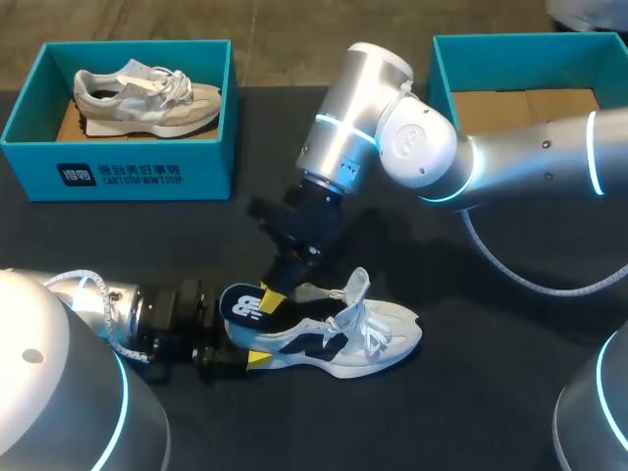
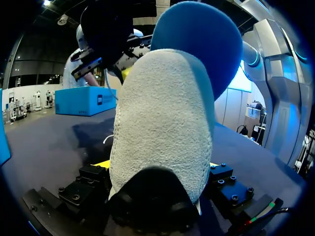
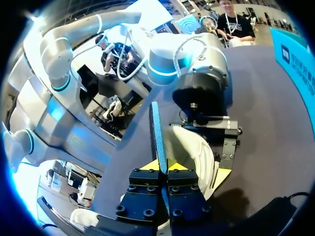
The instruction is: Take the shoe out of the shoebox, open the shoe tongue, remove and reinsert the insole, then place the shoe into the shoebox
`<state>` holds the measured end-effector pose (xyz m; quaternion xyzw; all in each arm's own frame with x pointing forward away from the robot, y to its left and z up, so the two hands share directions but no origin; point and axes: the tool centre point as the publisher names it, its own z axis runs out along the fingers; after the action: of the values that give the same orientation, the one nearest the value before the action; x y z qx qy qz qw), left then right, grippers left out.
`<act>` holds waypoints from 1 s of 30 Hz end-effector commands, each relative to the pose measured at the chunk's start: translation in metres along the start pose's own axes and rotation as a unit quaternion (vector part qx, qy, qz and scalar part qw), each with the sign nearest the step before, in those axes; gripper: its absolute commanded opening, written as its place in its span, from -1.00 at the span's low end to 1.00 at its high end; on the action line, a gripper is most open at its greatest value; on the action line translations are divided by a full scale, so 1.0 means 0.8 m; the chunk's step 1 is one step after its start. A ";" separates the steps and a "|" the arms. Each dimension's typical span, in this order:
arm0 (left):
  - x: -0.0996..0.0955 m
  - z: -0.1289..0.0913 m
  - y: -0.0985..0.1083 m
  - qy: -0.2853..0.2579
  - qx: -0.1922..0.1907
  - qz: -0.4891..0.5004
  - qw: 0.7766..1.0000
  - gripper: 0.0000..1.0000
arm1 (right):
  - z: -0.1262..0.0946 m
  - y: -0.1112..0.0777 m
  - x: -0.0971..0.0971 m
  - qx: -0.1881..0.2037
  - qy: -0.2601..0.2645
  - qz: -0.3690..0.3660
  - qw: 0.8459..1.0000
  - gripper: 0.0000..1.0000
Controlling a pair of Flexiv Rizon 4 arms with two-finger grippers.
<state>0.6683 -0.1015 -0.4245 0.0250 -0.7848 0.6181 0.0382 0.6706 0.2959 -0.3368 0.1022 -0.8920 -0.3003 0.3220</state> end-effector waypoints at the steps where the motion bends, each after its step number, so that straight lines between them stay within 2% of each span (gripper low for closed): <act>1: -0.001 0.002 0.007 -0.001 -0.001 -0.001 1.000 -1.00 | -0.011 0.011 0.015 0.004 -0.014 -0.008 1.000 -1.00; 6: -0.001 0.002 0.007 -0.001 -0.001 -0.001 1.000 -1.00 | -0.021 0.029 0.019 0.001 -0.020 -0.022 1.000 -1.00; 13: -0.001 0.002 0.007 -0.001 -0.001 -0.001 1.000 -1.00 | -0.039 0.046 0.026 -0.043 -0.042 -0.056 0.997 -1.00; 26: -0.001 0.002 0.007 -0.001 -0.001 -0.001 1.000 -1.00 | -0.039 0.046 0.026 -0.043 -0.042 -0.056 0.997 -1.00; 28: -0.001 0.002 0.007 -0.001 -0.001 -0.001 1.000 -1.00 | -0.036 0.050 0.029 -0.066 -0.059 -0.031 0.996 -1.00; 30: -0.001 0.002 0.007 -0.001 -0.001 -0.001 1.000 -1.00 | -0.041 0.063 0.043 -0.078 -0.085 -0.038 0.993 -1.00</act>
<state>0.6684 -0.1015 -0.4245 0.0250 -0.7847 0.6181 0.0382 0.6817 0.3114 -0.2779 0.0953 -0.8831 -0.3718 0.2697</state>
